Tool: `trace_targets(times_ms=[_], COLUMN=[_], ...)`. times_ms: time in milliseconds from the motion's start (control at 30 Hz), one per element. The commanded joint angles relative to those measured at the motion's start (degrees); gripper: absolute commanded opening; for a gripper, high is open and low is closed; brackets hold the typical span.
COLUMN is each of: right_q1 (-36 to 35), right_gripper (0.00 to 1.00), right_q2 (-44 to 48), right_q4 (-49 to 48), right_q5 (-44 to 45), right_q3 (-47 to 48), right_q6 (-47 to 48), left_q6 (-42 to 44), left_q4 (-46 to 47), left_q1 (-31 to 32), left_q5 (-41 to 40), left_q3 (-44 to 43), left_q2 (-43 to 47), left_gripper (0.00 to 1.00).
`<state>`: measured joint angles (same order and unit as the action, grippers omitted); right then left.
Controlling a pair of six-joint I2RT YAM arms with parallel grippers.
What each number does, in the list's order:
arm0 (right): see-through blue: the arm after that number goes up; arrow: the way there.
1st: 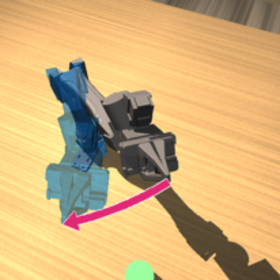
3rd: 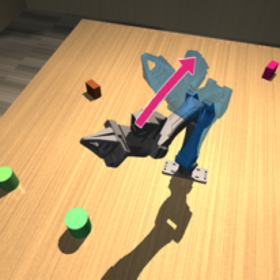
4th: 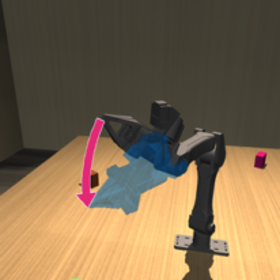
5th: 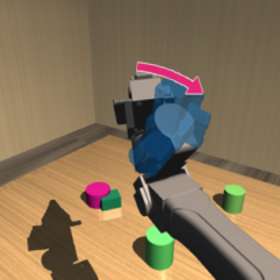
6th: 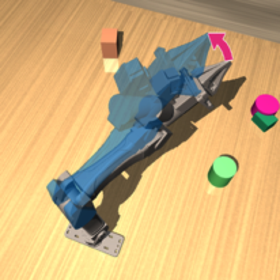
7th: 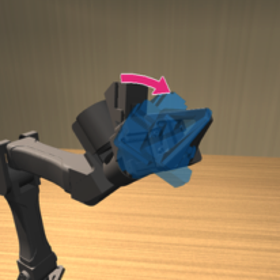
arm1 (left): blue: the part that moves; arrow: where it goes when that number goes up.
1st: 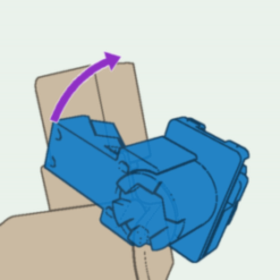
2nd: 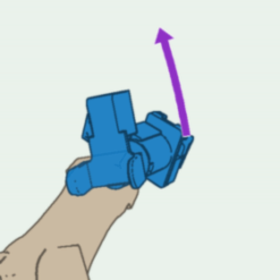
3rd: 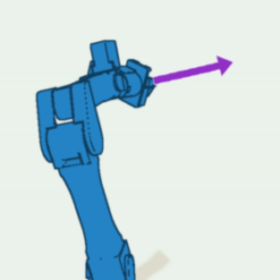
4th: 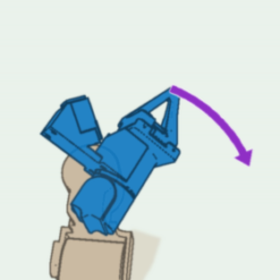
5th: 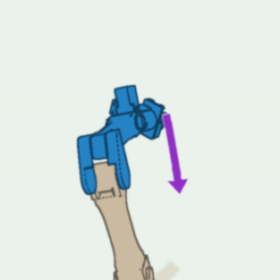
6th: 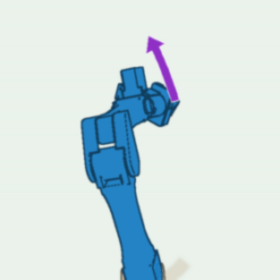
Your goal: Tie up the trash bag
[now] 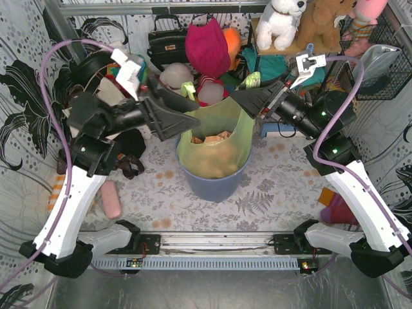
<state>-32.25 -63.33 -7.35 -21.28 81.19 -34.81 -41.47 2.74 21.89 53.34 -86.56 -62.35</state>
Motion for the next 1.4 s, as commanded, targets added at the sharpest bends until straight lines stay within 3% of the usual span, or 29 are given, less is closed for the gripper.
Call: trace_targets(times_ms=[0, 167, 367, 567, 667, 967, 1133, 1200, 1300, 1367], right_q1=[0.16, 0.16, 0.17, 0.17, 0.15, 0.13, 0.17, 0.16, 0.16, 0.16], right_gripper=[0.6, 0.6, 0.6, 0.57, 0.52, 0.42, 0.32, 0.24, 0.03, 0.0], right_q2=[2.8, 4.46, 5.78, 6.4, 6.23, 4.66, 3.04, 2.35, 1.03, -0.57], right_q4=[1.11, 3.64, 6.47, 7.02, 6.58, 5.22, 4.18, 3.53, 2.35, 2.39], right_q5=[1.65, 2.82, 4.23, 4.93, 4.93, 5.82, 6.52, 6.43, 6.54, 6.26], right_q3=[0.11, -0.02, 0.0, -0.28, -0.41, -0.76, 0.15, 0.81, 2.56, 5.22], right_q6=[2.03, 3.7, 5.54, 6.2, 6.1, 7.17, 7.97, 8.15, 8.51, 9.38], left_q6=[15.27, 19.96, 22.49, 21.15, 20.04, 21.71, 22.02, 21.81, 21.71, 22.14], left_q4=[-14.03, -15.72, -17.25, -15.44, -13.38, -12.29, -10.54, -9.82, -9.56, -9.85], left_q1=[6.38, 7.55, 7.55, 7.51, 7.55, 7.6, 7.55, 7.55, 7.55, 7.55], left_q5=[-14.13, -22.99, -26.81, -25.83, -24.65, -26.77, -27.2, -27.31, -28.89, -30.42], left_q3=[-5.52, -5.64, -6.45, -5.35, -4.48, -3.34, -3.22, -3.33, -4.58, -6.48], left_q2=[-1.91, 0.09, 2.05, 1.26, 0.54, -1.24, -1.46, -1.58, -2.21, -2.89], left_gripper=[0.76, 0.75, 0.74, 0.74, 0.73, 0.63, 0.43, 0.33, 0.13, 0.01])
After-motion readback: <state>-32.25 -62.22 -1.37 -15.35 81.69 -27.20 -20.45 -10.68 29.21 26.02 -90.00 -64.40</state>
